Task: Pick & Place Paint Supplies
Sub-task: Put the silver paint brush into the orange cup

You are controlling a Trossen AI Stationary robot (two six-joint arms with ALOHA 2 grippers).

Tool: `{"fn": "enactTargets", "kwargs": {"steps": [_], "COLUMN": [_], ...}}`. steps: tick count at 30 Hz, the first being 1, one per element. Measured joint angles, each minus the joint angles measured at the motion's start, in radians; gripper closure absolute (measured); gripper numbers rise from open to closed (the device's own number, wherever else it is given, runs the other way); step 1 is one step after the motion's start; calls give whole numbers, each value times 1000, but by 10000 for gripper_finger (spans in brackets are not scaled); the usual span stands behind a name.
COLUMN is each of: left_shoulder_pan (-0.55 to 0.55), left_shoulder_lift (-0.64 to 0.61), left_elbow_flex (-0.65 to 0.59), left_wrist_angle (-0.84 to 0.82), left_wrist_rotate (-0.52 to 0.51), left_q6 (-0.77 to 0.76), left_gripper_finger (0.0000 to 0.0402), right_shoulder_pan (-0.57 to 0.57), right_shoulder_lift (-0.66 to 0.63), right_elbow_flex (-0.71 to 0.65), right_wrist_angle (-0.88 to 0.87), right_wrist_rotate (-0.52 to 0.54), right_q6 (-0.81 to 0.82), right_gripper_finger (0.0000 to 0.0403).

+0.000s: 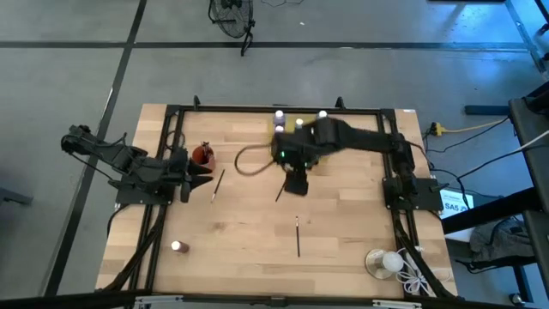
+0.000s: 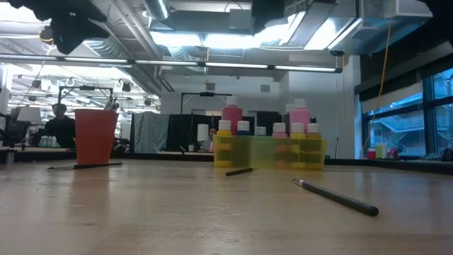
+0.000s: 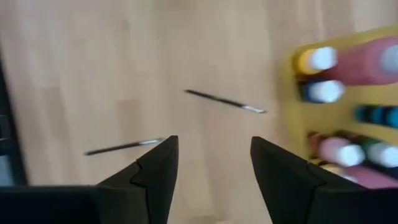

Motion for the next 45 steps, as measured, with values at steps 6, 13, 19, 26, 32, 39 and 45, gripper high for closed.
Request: {"fn": "enactTargets", "kwargs": {"steps": [6, 13, 19, 26, 32, 39, 45], "left_shoulder_pan": [0, 0, 0, 17, 56, 111, 134], "left_shoulder_lift": [67, 170, 310, 476, 586, 701, 779], "left_elbow_flex": [0, 0, 0, 0, 0, 0, 0], "left_wrist_angle": [-64, -216, -312, -287, -247, -225, -184], "left_wrist_rotate": [43, 178, 329, 370, 400, 423, 455], "left_q6": [4, -213, -405, -546, -665, -742, -743], "left_gripper_finger": [263, 263, 263, 263, 263, 263, 263], "right_shoulder_pan": [155, 338, 464, 507, 508, 523, 526], "right_shoulder_lift": [1, 1, 1, 1, -22, -30, -35], "right_elbow_flex": [0, 0, 0, 0, 0, 0, 0], "right_wrist_angle": [0, 24, 54, 45, 11, 0, 0], "right_wrist_rotate": [1, 108, 230, 309, 304, 301, 301], "right_q6": [220, 536, 674, 626, 515, 457, 413], "right_gripper_finger": [200, 200, 200, 200, 200, 200, 200]}}
